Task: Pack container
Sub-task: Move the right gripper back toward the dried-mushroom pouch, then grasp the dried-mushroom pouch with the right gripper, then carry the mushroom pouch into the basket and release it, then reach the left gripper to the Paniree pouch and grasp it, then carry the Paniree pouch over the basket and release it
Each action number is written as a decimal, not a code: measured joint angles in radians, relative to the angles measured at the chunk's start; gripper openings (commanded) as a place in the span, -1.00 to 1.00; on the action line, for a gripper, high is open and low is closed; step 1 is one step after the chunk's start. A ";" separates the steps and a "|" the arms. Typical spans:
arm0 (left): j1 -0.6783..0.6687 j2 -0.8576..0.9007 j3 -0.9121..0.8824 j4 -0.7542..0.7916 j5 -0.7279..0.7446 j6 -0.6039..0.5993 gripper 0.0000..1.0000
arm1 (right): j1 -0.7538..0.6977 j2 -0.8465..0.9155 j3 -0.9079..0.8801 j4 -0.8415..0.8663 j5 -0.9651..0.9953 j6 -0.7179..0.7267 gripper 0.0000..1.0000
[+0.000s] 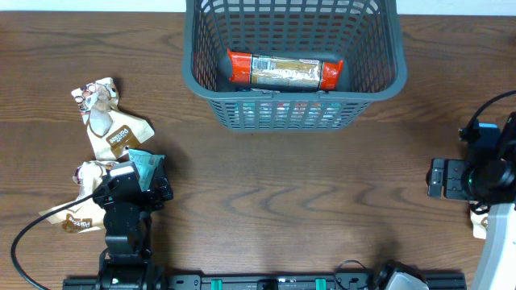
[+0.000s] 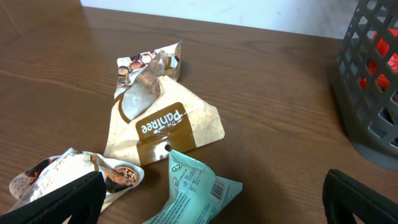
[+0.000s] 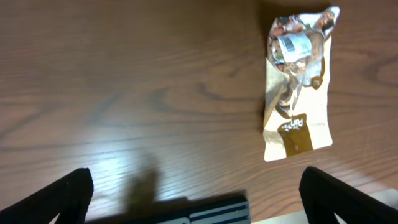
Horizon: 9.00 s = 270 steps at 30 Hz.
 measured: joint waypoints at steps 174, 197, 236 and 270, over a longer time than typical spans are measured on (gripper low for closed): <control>0.132 0.906 1.435 -1.303 0.006 -0.009 0.97 | -0.110 0.806 1.172 -0.099 -0.398 0.169 0.99; 0.158 1.167 1.184 -1.046 0.113 0.143 0.97 | -0.019 0.817 0.343 0.299 -0.287 0.196 0.99; 0.164 1.186 0.652 -0.476 0.179 0.238 -0.67 | 0.014 0.817 0.322 0.308 -0.281 0.196 0.98; -0.040 1.095 1.783 -0.732 0.253 0.070 -0.89 | 0.017 0.817 0.321 0.301 -0.280 0.196 0.98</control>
